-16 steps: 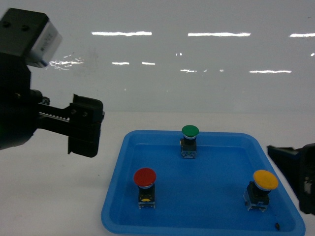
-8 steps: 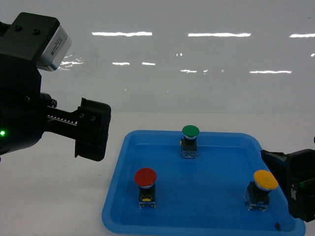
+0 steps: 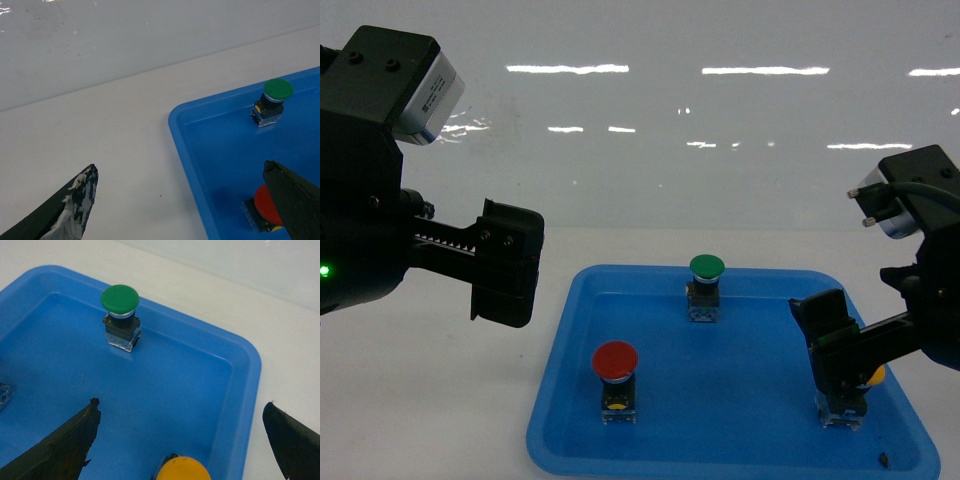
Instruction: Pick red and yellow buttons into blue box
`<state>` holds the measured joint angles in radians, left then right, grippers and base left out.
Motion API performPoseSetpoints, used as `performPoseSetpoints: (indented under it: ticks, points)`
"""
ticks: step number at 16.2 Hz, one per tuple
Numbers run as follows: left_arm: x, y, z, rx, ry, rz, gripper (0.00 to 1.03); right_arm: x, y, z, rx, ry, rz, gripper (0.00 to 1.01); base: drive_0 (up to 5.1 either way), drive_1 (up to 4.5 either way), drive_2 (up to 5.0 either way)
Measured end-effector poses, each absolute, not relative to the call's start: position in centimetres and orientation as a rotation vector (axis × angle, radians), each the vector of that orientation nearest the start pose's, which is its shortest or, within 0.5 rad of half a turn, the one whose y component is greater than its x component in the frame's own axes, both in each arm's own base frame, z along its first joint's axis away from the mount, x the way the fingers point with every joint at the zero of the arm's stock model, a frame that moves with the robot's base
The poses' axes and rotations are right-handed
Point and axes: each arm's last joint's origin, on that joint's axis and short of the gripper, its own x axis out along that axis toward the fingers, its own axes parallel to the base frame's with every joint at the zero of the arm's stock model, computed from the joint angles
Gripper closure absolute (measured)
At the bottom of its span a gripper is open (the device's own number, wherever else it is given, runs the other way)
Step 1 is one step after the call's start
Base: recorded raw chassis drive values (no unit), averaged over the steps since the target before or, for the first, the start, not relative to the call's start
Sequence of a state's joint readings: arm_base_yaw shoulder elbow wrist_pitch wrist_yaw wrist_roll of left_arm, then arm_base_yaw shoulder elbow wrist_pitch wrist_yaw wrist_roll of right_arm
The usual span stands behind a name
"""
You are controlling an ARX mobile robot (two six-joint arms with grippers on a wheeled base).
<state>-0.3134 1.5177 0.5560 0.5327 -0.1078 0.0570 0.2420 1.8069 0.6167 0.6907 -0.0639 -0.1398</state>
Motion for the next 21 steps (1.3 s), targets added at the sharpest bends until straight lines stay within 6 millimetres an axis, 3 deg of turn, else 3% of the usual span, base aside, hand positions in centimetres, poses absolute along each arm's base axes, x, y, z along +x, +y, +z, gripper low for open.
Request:
performPoseSetpoints:
  ticks: [6,13,18,21]
  points:
    - [27.0,-8.4,16.0,0.146,0.414,-0.215,0.05,33.2,8.0,7.7,-0.227,0.63,0.384,0.03,0.0,0.0,0.0]
    - [27.0,-8.4,16.0,0.146,0.414,-0.215,0.05,32.9,7.9,3.5,-0.246,0.755,0.413,0.03,0.0,0.0,0.0]
    - [27.0,-8.4,16.0,0.146,0.414,-0.214,0.05,33.5,8.4,2.8,-0.252,0.762,0.425,0.03,0.0,0.0,0.0]
    - [27.0,-8.4,16.0,0.146,0.414,-0.214,0.05,33.6,8.5,2.8,-0.252,0.759,0.424,0.11,0.0,0.0,0.0]
